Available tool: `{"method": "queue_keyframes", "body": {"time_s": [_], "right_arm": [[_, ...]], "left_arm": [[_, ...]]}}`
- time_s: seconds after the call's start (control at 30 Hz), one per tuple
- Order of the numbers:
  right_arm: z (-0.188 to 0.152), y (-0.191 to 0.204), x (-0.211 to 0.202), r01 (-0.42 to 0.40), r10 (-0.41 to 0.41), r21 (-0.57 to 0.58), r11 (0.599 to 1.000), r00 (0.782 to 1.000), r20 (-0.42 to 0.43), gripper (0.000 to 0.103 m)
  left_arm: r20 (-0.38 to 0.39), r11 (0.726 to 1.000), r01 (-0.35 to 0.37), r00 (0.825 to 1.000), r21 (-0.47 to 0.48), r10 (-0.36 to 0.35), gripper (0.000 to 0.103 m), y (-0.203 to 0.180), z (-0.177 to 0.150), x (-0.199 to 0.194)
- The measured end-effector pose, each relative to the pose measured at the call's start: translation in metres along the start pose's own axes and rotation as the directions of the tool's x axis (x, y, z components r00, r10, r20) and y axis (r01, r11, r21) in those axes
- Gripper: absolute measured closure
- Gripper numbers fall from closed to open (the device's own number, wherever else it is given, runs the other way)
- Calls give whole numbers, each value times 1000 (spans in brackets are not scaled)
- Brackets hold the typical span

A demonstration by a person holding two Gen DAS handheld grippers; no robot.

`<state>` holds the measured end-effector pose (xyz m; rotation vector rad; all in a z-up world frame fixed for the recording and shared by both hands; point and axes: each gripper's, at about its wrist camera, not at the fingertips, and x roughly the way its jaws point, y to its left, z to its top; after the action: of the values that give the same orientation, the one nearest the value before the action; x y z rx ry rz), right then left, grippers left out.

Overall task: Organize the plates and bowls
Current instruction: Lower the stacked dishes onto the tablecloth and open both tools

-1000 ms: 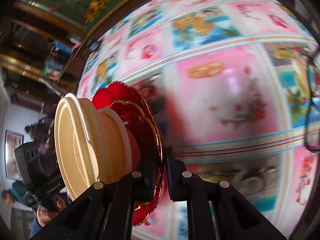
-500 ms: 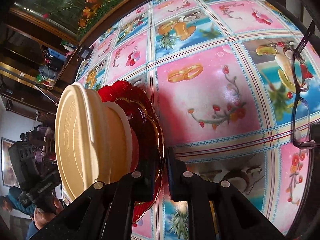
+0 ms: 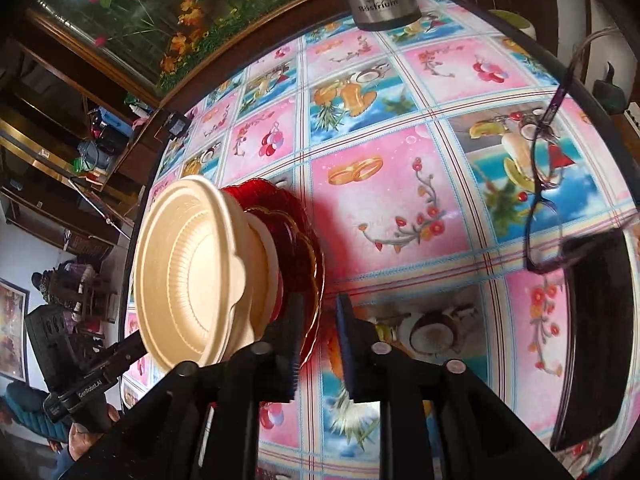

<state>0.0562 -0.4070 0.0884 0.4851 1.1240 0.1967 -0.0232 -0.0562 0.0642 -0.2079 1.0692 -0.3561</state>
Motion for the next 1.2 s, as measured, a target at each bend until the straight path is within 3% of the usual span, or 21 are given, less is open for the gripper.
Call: {"method": "queue_keyframes", "body": {"time_s": [0.07, 0.13, 0.2, 0.33, 0.53, 0.9, 1.03, 1.13, 1.17, 1.2], "right_arm": [[-7, 3, -3, 19, -19, -10, 1000, 1000, 6, 71], [-14, 5, -5, 44, -43, -17, 999, 999, 19, 51], [-20, 7, -6, 64, -64, -29, 998, 998, 24, 47], [-29, 13, -7, 86, -85, -60, 994, 996, 20, 39], [-39, 23, -11, 92, -89, -109, 990, 996, 30, 32], [-53, 36, -22, 73, -66, -152, 986, 996, 53, 31], [-58, 49, -38, 114, -87, -211, 971, 987, 132, 31], [-65, 72, -61, 190, -110, -303, 934, 959, 262, 31], [-67, 79, -70, 200, -98, -323, 925, 947, 306, 28], [-69, 84, -77, 210, -86, -337, 918, 933, 348, 17]], "left_arm": [[22, 1000, -17, 1000, 16, 17, 36, -4, -4, -7], [54, 998, -35, 998, 46, 32, 31, -9, -7, -14], [81, 996, -62, 995, 63, 57, 22, -13, -9, -20], [110, 992, -99, 990, 81, 90, 15, -18, -10, -26], [112, 982, -159, 983, 98, 148, 14, -22, -13, -25], [144, 973, -182, 976, 142, 162, 14, -36, -13, -37], [196, 958, -239, 959, 160, 206, 13, -42, -11, -51], [228, 949, -273, 945, 158, 234, 6, -46, -8, -65], [241, 948, -277, 942, 157, 235, 5, -46, -8, -69], [262, 945, -288, 934, 155, 241, 3, -47, -9, -74]]}}
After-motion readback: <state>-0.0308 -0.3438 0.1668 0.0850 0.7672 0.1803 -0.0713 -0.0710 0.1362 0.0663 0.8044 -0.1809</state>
